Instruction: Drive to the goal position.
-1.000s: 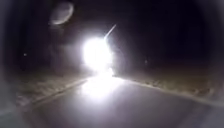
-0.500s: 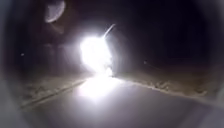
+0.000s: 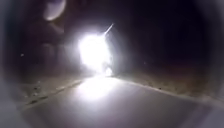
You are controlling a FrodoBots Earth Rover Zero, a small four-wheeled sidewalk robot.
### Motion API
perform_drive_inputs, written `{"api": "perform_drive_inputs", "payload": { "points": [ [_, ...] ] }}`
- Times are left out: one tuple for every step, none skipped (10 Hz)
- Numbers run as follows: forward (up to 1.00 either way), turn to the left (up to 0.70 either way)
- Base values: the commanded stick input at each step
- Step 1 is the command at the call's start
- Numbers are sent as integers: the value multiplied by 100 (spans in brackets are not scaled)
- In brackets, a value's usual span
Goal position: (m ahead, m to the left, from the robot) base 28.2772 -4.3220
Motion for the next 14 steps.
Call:
{"api": "perform_drive_inputs", "payload": {
  "points": [
    [100, 5],
    [100, 6],
    [100, 9],
    [100, 12],
    [100, 14],
    [100, 10],
    [100, 8],
    [100, 8],
    [100, 8],
    [100, 7],
    [100, 6],
    [100, 5],
    [100, 5],
    [100, 5]
  ]
}}
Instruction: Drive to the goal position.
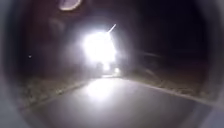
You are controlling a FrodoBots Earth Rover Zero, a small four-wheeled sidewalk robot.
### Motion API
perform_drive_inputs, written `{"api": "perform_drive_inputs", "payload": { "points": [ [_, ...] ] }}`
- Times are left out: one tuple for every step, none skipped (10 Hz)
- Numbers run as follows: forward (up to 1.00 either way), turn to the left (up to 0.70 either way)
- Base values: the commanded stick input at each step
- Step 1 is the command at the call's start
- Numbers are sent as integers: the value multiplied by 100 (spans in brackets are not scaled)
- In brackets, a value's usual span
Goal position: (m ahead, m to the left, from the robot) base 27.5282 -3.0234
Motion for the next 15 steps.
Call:
{"api": "perform_drive_inputs", "payload": {
  "points": [
    [100, 5],
    [100, 5],
    [100, 5],
    [100, 4],
    [100, 4],
    [100, 1],
    [100, 0],
    [100, 0],
    [100, 0],
    [100, 0],
    [100, 0],
    [100, 0],
    [100, 0],
    [100, 0],
    [100, 0]
  ]
}}
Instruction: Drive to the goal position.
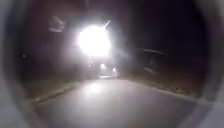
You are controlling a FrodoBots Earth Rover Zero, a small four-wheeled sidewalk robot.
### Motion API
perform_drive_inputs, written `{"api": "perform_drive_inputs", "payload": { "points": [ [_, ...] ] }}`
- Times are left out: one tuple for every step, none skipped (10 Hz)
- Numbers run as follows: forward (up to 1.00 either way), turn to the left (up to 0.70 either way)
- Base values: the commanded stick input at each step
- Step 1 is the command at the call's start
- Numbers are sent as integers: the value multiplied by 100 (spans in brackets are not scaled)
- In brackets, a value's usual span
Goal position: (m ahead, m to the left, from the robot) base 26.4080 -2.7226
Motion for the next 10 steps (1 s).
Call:
{"api": "perform_drive_inputs", "payload": {
  "points": [
    [100, 9],
    [100, 14],
    [100, 15],
    [100, 12],
    [100, 8],
    [100, 6],
    [100, 6],
    [100, 17],
    [100, 17],
    [100, 18]
  ]
}}
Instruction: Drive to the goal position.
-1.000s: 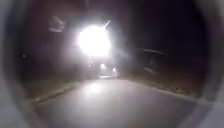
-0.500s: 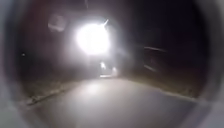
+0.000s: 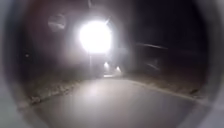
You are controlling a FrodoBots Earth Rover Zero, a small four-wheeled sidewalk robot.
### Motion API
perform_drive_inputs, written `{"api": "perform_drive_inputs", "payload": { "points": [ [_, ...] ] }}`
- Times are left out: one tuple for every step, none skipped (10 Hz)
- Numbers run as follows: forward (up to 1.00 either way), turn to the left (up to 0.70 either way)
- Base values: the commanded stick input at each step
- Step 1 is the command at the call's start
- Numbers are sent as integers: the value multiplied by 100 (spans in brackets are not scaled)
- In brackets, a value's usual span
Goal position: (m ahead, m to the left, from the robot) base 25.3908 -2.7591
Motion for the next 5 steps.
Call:
{"api": "perform_drive_inputs", "payload": {
  "points": [
    [100, 18],
    [100, 17],
    [100, 5],
    [100, 5],
    [100, 4]
  ]
}}
